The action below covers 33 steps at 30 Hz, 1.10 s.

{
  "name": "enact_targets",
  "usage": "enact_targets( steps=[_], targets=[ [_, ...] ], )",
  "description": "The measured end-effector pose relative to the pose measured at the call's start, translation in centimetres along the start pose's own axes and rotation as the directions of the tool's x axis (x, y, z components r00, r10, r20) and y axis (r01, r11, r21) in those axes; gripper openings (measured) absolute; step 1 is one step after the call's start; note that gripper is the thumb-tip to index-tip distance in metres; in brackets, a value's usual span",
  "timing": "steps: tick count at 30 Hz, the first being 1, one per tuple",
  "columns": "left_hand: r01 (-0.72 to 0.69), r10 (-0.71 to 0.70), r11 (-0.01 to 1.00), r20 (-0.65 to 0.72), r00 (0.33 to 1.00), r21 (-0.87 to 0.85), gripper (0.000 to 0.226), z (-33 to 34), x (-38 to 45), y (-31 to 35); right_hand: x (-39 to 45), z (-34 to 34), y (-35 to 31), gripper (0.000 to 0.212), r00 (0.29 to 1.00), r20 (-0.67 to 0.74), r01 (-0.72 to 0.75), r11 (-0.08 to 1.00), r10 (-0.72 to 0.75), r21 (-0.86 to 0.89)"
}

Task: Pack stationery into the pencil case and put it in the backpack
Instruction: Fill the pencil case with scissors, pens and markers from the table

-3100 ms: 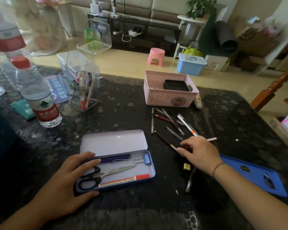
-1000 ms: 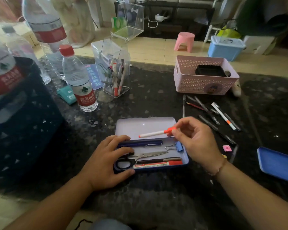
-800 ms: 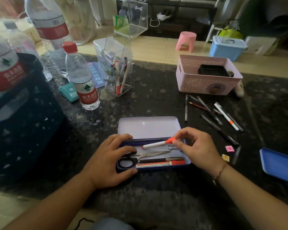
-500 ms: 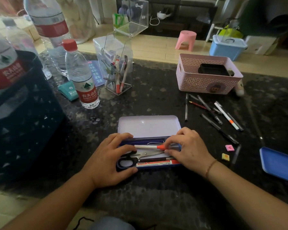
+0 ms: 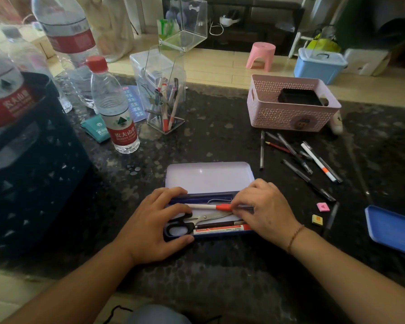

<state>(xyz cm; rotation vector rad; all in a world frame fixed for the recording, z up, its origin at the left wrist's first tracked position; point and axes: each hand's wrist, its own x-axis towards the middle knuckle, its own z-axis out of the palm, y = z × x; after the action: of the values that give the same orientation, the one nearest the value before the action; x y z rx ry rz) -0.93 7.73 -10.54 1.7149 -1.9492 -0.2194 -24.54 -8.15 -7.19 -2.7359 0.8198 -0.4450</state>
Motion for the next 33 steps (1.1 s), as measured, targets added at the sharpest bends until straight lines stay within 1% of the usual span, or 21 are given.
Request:
enact_targets(
  steps=[5,8,12,15,18,23,28,33],
  targets=[
    [0.0,0.0,1.0,0.008,1.0,0.006,0.05,-0.05,-0.01,0.0,-0.12,0.28,-0.07,0.006,0.997,-0.039,-0.06,0.998,0.061,0.008],
    [-0.003,0.003,1.0,0.006,1.0,0.006,0.051,-0.1,0.1,0.11,-0.26,0.35,-0.1,0.006,0.998,-0.03,-0.052,0.999,0.053,0.011],
    [-0.004,0.004,1.0,-0.004,1.0,0.008,0.06,-0.13,0.16,0.16,-0.41,0.3,0.13,0.012,0.995,-0.059,-0.074,0.996,0.077,0.043],
    [-0.003,0.003,1.0,0.0,1.0,0.016,0.058,-0.1,0.15,0.1,-0.5,0.18,0.27,0.014,0.995,-0.067,-0.075,0.996,0.078,0.038],
    [0.0,0.0,1.0,0.005,1.0,0.021,0.056,-0.04,0.1,0.04,-0.53,0.08,0.32,0.014,0.995,-0.047,-0.081,0.996,0.083,0.032],
    [0.003,-0.004,1.0,0.002,1.0,0.018,0.06,0.02,0.12,-0.03,-0.43,0.22,0.0,0.012,0.995,-0.045,-0.085,0.996,0.085,-0.004],
    [0.006,-0.006,1.0,0.012,1.0,0.02,0.057,-0.03,0.08,0.01,-0.18,0.24,-0.17,0.016,0.994,0.002,-0.105,0.994,0.105,-0.016],
    [0.011,-0.011,1.0,0.014,1.0,0.021,0.058,-0.16,0.08,0.1,-0.09,0.17,-0.14,0.011,0.993,0.029,-0.114,0.993,0.115,-0.022]
  ],
)
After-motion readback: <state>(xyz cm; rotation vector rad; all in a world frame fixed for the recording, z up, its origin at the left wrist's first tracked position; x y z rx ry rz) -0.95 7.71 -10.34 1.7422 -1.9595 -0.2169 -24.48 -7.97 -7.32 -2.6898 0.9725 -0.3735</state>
